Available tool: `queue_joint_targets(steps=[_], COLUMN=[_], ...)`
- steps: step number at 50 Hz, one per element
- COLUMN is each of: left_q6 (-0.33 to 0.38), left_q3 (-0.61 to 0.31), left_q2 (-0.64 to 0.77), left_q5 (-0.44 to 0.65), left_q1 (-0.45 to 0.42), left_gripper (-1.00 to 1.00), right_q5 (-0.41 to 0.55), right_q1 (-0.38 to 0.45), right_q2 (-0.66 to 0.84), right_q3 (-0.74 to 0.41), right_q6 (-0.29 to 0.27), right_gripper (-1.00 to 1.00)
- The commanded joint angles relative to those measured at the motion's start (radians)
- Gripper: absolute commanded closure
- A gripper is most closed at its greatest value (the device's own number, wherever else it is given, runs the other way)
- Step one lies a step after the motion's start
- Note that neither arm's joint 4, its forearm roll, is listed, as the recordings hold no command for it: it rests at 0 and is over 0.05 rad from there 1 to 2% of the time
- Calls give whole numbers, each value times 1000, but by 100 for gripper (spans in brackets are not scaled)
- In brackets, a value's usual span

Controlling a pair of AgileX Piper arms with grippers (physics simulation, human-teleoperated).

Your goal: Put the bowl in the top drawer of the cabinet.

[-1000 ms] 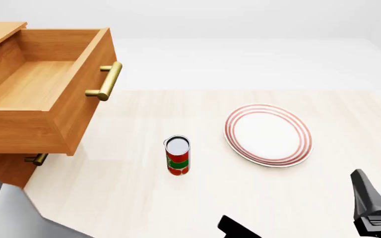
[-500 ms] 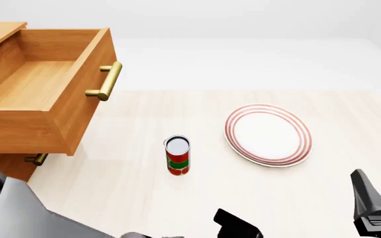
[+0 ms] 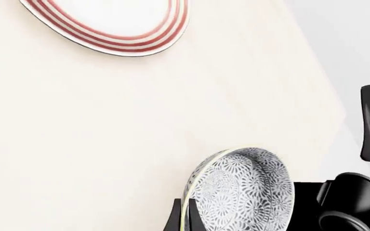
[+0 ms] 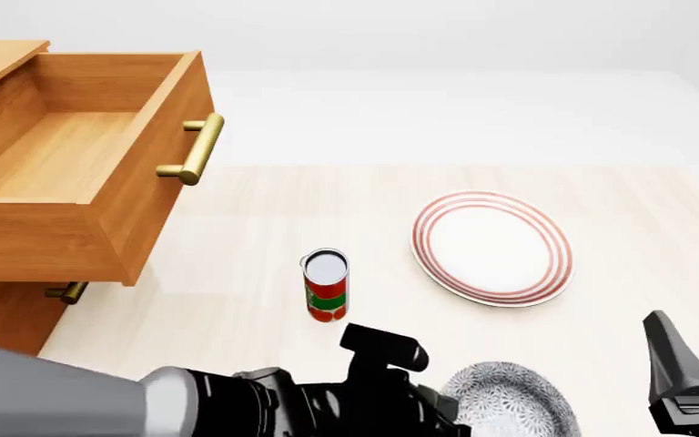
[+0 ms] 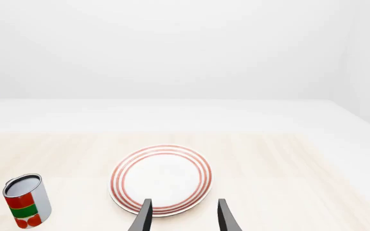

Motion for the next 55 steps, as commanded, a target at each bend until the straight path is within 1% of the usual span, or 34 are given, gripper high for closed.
queue_joint_targets(steps=[1, 10, 21, 28, 38, 45, 55], left_q6=[2, 23, 59, 88, 105, 137, 167], left_q3=[-7, -28, -63, -100, -141, -190, -232], left_q2=[-105, -169, -246, -287, -338, -384, -430], left_q5=[83, 145, 232, 295, 369, 438, 501], left_q1=[45, 62, 119, 139, 153, 175, 202], left_gripper=[100, 100, 100, 100, 100, 100, 100], right_q5=[0, 0, 0, 0, 0, 0, 0], right_q1=[0, 0, 0, 0, 0, 0, 1], right_q2=[0, 0, 0, 0, 0, 0, 0], right_q3=[0, 0, 0, 0, 0, 0, 0], right_q6=[0, 0, 0, 0, 0, 0, -1], right_gripper=[-100, -100, -100, -100, -100, -100, -100])
